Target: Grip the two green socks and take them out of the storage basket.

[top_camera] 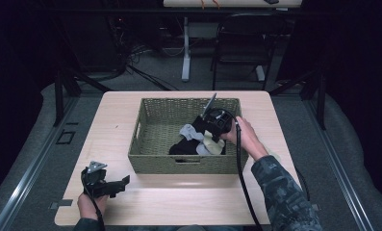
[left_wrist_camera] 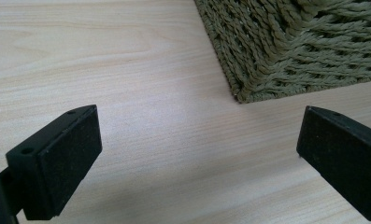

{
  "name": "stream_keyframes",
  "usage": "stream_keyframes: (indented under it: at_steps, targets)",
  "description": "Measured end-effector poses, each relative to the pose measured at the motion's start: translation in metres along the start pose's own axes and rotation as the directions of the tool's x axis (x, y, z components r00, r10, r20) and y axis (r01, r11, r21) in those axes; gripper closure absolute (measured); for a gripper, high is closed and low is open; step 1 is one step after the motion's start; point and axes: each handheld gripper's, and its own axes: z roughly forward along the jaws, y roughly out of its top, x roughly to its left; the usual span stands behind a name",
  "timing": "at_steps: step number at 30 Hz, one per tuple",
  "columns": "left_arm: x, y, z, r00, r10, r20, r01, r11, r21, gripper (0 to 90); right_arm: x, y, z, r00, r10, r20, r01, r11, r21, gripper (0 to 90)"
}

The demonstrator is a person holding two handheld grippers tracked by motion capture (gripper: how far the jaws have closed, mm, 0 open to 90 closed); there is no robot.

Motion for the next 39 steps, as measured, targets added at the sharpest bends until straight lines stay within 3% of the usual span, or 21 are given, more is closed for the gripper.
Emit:
stream_keyframes:
  at_steps: [5,10,19,39]
  targets:
    - [0.000,0.000,0.000,1.0000,-0.001,-0.001,0.001,1.0000,-0.005,0.0,0.002,-0.001,-0.018,1.0000,-0.002,0.008,0.002,1.000,-0.029,86.2]
    - [0.000,0.000,0.000,1.0000,-0.003,-0.002,0.003,1.0000,-0.006,0.0,0.004,-0.001,-0.049,0.9996,-0.008,0.028,0.010,0.996,-0.084,86.4]
    - [0.000,0.000,0.000,1.0000,-0.001,0.000,0.001,1.0000,-0.004,0.0,0.006,0.002,-0.084,0.9985,-0.024,0.049,0.030,0.993,-0.113,86.4]
    - [0.000,0.000,0.000,1.0000,0.001,0.002,-0.001,1.0000,-0.005,0.0,0.003,-0.002,-0.142,0.9986,-0.004,0.053,0.014,0.979,-0.202,86.4]
